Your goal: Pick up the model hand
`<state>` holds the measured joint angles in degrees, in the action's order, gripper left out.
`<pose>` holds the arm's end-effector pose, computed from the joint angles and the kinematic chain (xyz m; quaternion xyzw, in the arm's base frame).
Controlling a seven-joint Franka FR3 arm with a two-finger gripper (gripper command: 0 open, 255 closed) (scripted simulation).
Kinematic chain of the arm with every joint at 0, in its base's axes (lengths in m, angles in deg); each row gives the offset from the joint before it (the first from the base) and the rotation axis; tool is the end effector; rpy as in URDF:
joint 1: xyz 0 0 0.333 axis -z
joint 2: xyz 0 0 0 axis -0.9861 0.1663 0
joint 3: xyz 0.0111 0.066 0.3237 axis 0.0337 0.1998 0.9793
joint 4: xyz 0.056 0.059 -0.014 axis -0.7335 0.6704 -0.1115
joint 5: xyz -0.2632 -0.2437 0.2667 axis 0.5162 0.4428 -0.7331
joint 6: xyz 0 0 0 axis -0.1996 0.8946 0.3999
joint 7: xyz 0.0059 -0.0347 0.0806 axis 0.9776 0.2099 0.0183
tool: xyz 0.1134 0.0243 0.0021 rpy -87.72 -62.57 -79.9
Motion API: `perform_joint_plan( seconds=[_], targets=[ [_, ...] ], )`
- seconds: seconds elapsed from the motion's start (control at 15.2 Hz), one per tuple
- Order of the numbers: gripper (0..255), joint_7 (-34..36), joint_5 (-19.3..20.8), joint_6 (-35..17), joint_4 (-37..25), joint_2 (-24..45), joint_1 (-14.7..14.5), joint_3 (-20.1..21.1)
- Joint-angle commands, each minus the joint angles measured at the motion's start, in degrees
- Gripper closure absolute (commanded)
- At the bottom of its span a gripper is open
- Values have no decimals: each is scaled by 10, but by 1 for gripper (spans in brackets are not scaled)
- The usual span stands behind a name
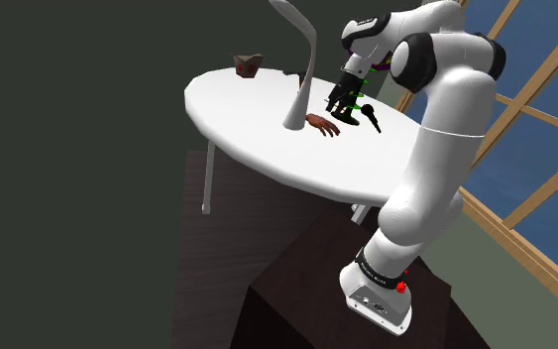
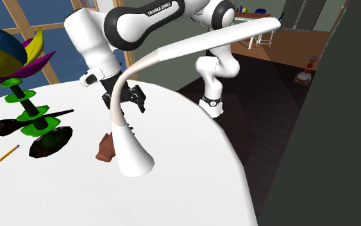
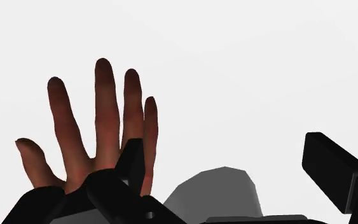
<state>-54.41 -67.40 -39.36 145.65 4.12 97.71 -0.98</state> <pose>0.4671 -0.4734 0.4572 -0.9870 0.0424 -0.0180 0.1540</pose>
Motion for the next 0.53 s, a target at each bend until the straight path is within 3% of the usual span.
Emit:
perform_joint_plan(
  seconds=[0.0, 0.26, 0.46],
  targets=[
    [0, -23, -35, 26, -57, 57, 34, -2],
    [0, -42, -94, 84, -190, 171, 112, 11],
    [0, -46, -101, 77, -194, 186, 121, 16]
  ],
)
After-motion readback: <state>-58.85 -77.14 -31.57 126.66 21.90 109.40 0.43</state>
